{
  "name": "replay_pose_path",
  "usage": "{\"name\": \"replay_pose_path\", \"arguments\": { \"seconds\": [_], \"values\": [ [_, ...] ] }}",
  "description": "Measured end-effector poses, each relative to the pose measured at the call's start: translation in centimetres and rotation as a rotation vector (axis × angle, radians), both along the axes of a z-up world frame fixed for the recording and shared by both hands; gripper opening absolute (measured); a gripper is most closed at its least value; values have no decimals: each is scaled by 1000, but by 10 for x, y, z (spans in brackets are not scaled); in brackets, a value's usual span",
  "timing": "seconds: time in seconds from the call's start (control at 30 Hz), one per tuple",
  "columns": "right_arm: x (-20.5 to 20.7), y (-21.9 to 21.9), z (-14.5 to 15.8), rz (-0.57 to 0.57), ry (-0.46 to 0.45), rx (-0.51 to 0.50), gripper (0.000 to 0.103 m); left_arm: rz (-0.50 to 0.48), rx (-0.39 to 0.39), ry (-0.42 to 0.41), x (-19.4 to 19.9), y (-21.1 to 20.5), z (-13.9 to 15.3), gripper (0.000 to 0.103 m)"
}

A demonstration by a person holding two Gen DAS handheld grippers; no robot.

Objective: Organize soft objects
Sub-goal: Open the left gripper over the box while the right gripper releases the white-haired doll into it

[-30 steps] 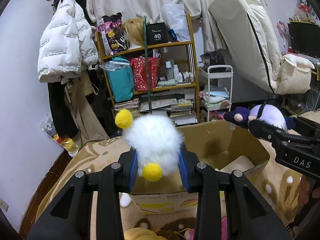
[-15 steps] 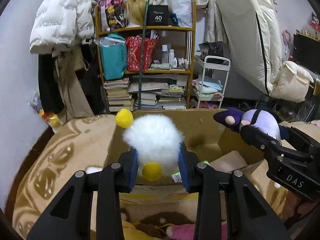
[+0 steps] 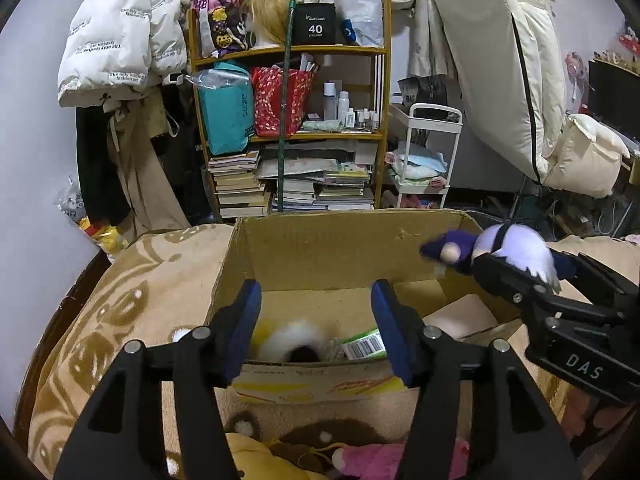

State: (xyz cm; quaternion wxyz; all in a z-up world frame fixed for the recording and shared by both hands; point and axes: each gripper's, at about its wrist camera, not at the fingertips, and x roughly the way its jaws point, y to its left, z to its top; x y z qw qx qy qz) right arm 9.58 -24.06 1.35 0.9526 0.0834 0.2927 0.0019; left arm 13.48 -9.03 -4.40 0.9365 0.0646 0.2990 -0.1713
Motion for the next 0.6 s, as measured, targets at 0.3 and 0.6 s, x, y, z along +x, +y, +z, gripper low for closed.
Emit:
{"name": "replay_pose_path", "arguments": {
  "seconds": [0.3,0.6],
  "values": [
    [-6,-1,6,-7,-19,-1,92,32,28,4,1,4,-2,79],
    [-15,-5,12,-49,-30,-2,103,61,73,-46,-10,8,8,94]
  ]
}}
